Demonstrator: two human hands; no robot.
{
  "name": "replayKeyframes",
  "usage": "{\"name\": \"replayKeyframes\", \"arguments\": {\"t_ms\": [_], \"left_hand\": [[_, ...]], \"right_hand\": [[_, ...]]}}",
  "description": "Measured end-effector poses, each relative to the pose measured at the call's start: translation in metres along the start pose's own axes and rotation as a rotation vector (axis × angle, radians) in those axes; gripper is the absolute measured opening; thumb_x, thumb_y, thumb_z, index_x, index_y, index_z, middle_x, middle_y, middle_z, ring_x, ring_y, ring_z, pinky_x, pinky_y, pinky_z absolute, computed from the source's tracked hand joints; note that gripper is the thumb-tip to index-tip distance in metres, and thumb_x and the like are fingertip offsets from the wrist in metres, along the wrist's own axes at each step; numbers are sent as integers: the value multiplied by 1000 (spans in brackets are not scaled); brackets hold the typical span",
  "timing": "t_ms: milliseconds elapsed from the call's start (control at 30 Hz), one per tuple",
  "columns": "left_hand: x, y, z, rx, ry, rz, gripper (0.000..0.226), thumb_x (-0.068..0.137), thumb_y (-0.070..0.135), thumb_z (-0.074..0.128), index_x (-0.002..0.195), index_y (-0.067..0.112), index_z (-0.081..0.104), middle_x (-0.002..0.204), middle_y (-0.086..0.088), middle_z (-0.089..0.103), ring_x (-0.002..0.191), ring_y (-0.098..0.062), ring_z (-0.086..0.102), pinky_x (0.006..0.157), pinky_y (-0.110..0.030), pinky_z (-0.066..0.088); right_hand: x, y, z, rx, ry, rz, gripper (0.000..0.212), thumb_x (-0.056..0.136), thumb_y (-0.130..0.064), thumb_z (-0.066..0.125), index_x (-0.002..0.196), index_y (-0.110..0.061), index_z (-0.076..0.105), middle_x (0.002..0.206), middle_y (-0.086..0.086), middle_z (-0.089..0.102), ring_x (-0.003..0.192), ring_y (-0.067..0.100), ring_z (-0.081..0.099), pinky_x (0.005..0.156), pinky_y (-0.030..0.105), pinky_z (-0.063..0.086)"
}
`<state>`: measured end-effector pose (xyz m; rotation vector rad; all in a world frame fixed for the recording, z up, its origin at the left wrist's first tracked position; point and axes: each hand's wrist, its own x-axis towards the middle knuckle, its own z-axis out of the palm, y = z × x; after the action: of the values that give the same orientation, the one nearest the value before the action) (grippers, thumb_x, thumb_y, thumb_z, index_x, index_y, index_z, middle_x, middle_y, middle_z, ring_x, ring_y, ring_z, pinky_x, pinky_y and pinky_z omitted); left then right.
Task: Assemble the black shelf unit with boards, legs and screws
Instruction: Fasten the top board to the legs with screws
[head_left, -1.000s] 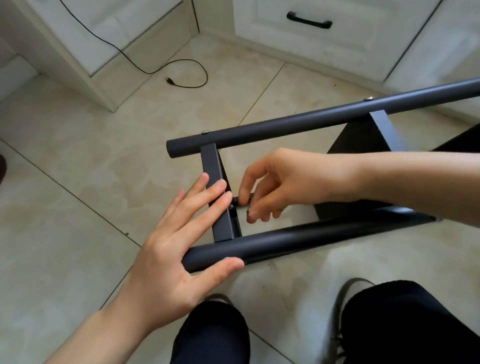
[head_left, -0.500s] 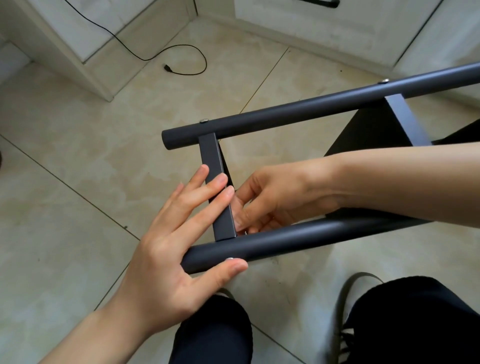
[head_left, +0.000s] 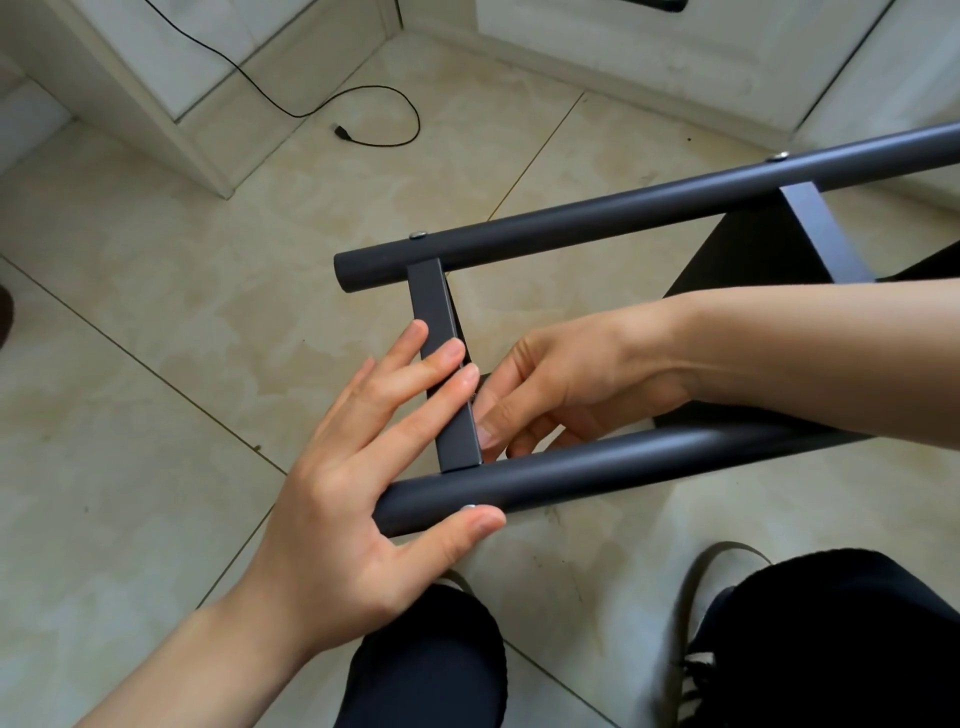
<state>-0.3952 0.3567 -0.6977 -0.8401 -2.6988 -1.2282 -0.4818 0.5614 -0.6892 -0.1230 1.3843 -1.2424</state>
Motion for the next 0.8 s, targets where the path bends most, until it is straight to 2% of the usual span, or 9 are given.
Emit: {"name": "replayKeyframes", "arguments": {"t_ms": [167, 400, 500, 667, 800], "left_hand": [[0, 0, 0, -10, 1, 0, 64, 95, 53, 57, 141, 10, 47, 152, -5, 44, 151, -27, 32, 113, -65, 34], [0, 0, 1, -12, 3, 8, 63, 94, 52, 58, 141, 11, 46, 153, -5, 43, 151, -27, 32, 114, -65, 34], [0, -1, 1, -14, 6, 13, 63, 95, 52, 58, 141, 11, 46, 152, -5, 44, 150, -28, 32, 114, -64, 34], [0, -1, 2, -15, 8, 13, 63, 94, 51, 58, 140, 8, 47, 151, -8, 44, 150, -29, 32, 115, -63, 34], [1, 0, 1, -9, 3, 16, 63, 94, 51, 58, 140, 9, 47, 151, -8, 45, 150, -28, 32, 115, -61, 34]], "right_hand": [[5, 1, -1, -18, 3, 1, 11, 89, -14, 65, 82, -16, 74, 87, 4, 69, 67, 9, 64, 69, 25, 55], [9, 0, -2, 45, -83, 37, 10, 75, -20, 66, 81, -14, 71, 82, 2, 68, 70, 10, 64, 68, 25, 56], [12, -1, -4, 49, -112, 60, 11, 84, -17, 62, 85, -9, 70, 82, 4, 67, 71, 11, 63, 69, 24, 57], [17, 3, -6, 72, -164, 96, 31, 99, -16, 53, 76, -13, 74, 77, 2, 70, 69, 11, 67, 67, 24, 57], [14, 2, -6, 70, -176, 66, 16, 88, -18, 60, 81, -12, 72, 80, 2, 68, 72, 11, 65, 74, 26, 55]]}}
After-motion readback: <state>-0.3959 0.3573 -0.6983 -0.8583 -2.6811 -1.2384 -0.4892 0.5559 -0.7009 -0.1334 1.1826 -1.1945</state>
